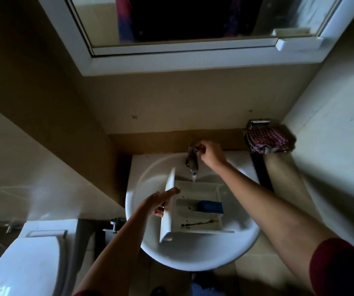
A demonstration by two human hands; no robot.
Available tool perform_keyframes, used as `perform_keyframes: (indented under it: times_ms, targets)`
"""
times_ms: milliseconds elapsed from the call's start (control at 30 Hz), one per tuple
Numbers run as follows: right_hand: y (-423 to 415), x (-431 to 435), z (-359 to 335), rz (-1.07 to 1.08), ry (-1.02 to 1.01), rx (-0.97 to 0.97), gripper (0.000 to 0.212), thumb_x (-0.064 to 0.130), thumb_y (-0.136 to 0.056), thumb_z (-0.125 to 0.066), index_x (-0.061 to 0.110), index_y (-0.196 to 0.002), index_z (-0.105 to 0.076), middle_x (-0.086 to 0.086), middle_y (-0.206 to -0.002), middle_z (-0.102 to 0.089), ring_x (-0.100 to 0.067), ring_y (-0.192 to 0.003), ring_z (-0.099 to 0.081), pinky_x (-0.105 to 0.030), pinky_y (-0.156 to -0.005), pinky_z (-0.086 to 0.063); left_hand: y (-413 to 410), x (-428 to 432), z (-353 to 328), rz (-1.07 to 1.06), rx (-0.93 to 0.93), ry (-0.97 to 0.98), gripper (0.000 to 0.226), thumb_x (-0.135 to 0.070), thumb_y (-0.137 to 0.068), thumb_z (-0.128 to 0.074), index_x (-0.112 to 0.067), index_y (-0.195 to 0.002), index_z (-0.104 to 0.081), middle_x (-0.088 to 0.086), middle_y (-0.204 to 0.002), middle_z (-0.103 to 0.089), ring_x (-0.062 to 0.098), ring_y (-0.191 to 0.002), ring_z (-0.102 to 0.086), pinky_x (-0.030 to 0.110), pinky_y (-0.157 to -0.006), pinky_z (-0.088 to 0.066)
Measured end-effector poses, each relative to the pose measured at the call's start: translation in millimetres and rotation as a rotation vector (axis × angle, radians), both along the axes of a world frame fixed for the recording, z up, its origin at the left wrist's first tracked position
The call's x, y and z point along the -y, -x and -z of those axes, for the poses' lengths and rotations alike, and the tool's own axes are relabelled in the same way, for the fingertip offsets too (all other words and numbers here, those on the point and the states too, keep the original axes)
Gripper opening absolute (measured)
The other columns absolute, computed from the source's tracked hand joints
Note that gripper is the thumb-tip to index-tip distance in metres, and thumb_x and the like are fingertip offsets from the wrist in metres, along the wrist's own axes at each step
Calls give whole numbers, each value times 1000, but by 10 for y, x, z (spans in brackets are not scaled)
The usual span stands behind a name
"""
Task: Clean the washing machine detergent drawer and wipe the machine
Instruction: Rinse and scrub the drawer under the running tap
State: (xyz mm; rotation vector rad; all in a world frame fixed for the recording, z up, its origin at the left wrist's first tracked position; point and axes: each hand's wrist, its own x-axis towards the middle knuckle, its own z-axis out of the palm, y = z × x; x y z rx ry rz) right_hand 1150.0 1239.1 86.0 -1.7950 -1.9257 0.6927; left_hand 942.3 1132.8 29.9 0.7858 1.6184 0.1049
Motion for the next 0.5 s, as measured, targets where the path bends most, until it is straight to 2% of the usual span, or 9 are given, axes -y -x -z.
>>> perform_keyframes:
  times_ms: [133,267,367,500]
  targets:
    - [0,5,6,7,0,-16,26,5,-89,-58,10,-114,-65,-10,-117,-65,-24,-110,-59,-27,-89,-45,-52,-9,-2,40,-46,-20,77,-75,-69,-62,-5,-100,-58,11,-98,-64,25,-87,-62,36,-79,-56]
    - [-6,-12,15,19,13,-31,25,5,-87,-59,12,-110,-67,-8,-113,-67,-24,-107,-61,-28,-89,-46,-132,-8,-22,69,-96,-52,72,-76,-61,-64,-8,-86,-56,11,-90,-59,23,-80,-59,34,-76,-56]
    - [-18,-40,31,16,6,-52,26,1,-84,-59,12,-107,-68,-8,-111,-69,-24,-106,-62,-30,-90,-47,-154,-7,24,84,-149,-72,75,-76,-66,-63,-7,-95,-57,12,-92,-61,21,-76,-60,33,-77,-57]
    - [-26,-49,48,18,-10,-80,29,-3,-84,-57,9,-107,-68,-10,-111,-68,-24,-106,-62,-28,-90,-45,-184,-9,68,89,-223,-86,75,-74,-73,-59,-5,-102,-56,13,-96,-63,23,-81,-63,34,-80,-58]
